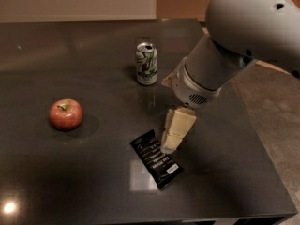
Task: Pick rxbar chocolate
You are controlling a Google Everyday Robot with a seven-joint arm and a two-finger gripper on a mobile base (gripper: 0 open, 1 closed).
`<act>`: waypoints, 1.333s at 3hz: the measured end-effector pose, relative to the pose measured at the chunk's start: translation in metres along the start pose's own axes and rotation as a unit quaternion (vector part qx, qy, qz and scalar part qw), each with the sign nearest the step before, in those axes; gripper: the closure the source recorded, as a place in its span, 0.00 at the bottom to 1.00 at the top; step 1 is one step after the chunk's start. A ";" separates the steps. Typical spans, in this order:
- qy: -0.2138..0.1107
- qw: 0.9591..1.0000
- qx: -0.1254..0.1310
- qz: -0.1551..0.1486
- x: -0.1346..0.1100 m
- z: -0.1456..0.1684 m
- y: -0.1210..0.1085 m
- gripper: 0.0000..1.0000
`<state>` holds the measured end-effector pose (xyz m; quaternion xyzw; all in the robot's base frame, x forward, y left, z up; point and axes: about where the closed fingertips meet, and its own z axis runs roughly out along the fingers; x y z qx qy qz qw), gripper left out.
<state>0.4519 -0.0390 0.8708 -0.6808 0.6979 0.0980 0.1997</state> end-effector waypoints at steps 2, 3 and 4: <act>-0.002 0.999 -0.032 -0.032 -0.008 0.026 0.024 0.00; -0.001 0.998 -0.043 -0.046 -0.008 0.034 0.037 0.00; 0.001 0.997 -0.054 -0.060 -0.008 0.039 0.049 0.00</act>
Offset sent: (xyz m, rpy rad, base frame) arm -0.0331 0.0283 -0.0401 -0.0093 0.0569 0.1296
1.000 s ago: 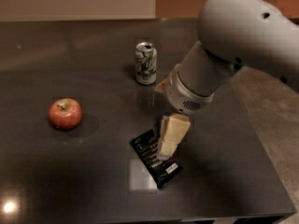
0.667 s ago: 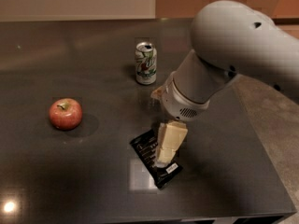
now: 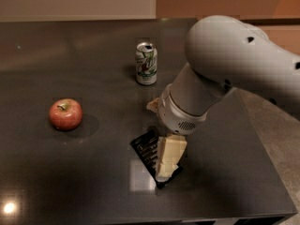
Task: Pick rxbar chocolate
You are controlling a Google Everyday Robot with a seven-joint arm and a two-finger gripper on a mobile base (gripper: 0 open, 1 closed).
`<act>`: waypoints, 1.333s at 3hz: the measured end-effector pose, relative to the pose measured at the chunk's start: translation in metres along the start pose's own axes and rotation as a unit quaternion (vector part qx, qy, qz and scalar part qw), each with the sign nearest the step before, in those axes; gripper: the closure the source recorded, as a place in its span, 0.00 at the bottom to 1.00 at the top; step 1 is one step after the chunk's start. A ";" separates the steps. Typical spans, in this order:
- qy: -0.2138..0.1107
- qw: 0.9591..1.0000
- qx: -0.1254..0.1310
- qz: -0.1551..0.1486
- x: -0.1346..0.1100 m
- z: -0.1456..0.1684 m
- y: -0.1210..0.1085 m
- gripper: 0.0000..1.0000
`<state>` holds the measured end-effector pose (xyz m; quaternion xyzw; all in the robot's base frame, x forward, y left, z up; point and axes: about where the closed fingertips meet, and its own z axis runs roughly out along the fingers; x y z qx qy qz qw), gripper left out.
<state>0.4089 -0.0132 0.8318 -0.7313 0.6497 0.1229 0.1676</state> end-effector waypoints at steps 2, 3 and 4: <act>0.006 1.000 -0.016 -0.017 0.001 0.008 0.012 0.00; 0.010 0.999 -0.024 -0.025 0.003 0.010 0.017 0.00; 0.013 0.999 -0.026 -0.028 0.005 0.008 0.020 0.18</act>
Offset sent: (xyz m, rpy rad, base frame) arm -0.0165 -0.0015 -0.0154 -0.0295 0.0290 0.0615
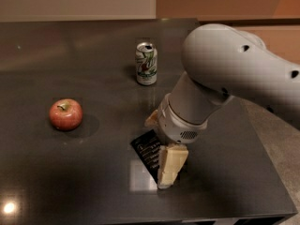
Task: Pick rxbar chocolate
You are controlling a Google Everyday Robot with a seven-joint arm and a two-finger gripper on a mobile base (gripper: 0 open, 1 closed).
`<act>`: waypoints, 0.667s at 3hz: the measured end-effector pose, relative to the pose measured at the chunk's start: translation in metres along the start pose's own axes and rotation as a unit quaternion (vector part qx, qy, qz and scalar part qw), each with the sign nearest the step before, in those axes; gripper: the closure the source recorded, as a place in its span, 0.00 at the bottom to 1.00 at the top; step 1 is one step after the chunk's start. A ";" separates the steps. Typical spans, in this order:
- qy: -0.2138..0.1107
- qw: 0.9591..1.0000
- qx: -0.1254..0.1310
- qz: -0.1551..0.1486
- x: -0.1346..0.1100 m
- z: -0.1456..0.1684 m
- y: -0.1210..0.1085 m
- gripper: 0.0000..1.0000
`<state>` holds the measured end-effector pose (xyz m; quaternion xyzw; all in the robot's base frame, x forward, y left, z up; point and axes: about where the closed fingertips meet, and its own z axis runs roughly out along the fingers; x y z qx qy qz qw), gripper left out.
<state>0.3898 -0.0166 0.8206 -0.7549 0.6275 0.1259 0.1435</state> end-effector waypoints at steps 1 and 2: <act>0.001 1.000 0.001 -0.001 0.001 -0.001 0.003 0.41; 0.002 1.000 0.005 -0.001 0.002 -0.002 0.005 0.65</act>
Offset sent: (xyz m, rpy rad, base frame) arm -0.0057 -0.0060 -0.0008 0.0009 -0.0109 -0.0082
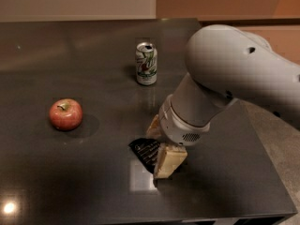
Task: Pick rxbar chocolate
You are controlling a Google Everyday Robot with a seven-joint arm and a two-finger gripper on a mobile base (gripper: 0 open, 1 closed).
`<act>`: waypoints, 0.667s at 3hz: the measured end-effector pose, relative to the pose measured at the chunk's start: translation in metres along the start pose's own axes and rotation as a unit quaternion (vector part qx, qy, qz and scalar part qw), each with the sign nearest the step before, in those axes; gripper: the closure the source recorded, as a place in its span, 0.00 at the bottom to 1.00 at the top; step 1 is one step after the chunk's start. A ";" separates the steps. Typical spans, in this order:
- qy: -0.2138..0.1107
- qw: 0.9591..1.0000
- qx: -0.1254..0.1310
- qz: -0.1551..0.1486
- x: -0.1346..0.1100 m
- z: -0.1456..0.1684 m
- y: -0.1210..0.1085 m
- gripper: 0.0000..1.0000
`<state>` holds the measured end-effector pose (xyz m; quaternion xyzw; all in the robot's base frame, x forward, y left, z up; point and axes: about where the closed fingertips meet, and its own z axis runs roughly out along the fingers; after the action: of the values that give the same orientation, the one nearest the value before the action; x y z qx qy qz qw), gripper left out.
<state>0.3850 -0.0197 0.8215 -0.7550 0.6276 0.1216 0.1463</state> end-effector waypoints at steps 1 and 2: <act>0.000 1.000 0.001 0.000 0.000 -0.001 0.000 0.89; 0.000 1.000 0.001 0.001 0.000 -0.001 0.000 1.00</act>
Offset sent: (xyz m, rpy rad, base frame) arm 0.0012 -0.0041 0.0082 0.0211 -0.0312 -0.0609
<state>0.3849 -0.0198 0.8224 -0.7544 0.6282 0.1211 0.1472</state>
